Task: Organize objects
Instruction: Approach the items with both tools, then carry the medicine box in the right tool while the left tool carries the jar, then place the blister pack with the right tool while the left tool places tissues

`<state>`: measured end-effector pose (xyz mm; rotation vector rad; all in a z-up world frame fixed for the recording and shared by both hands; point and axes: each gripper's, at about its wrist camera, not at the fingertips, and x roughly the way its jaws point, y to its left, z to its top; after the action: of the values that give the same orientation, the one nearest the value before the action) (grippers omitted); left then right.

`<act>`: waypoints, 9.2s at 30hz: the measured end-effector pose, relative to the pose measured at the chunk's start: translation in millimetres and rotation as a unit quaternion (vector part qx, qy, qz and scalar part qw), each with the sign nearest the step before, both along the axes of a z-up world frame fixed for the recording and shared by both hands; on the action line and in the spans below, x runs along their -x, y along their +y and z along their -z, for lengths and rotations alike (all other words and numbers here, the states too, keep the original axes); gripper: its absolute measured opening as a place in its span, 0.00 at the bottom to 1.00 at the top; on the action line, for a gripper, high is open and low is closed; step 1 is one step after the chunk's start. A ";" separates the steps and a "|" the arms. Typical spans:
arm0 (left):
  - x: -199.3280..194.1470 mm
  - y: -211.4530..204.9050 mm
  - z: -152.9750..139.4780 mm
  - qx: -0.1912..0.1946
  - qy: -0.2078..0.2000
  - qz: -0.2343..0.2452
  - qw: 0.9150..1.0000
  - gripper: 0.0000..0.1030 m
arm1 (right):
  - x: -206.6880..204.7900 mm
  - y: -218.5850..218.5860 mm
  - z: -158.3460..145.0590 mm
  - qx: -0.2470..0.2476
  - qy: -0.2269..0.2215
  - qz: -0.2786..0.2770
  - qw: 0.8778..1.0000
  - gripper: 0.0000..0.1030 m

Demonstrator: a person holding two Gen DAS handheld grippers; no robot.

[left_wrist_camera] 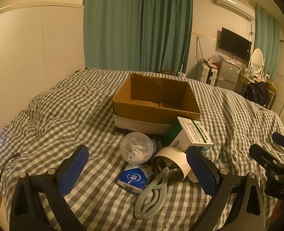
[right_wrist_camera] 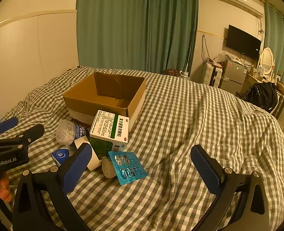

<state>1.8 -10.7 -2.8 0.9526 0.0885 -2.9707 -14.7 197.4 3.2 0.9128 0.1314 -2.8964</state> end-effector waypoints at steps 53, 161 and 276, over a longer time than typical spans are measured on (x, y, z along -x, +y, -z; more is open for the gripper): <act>66.7 -4.7 45.7 0.004 -0.104 0.005 0.995 1.00 | 54.0 -14.9 -0.7 0.011 -0.026 -0.036 0.999 1.00; 110.1 -13.5 -31.8 0.049 -0.006 0.007 0.999 0.94 | 107.4 -0.5 -81.5 0.005 0.010 -0.069 0.998 0.88; 190.5 -1.8 24.4 0.015 -0.059 0.062 0.996 0.77 | 208.9 -31.3 -42.5 -0.010 -0.006 -0.090 0.996 0.71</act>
<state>-188.7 -12.5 -27.2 1.1678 -0.0181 -3.0068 -223.6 166.1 45.7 0.8717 0.2304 -2.7284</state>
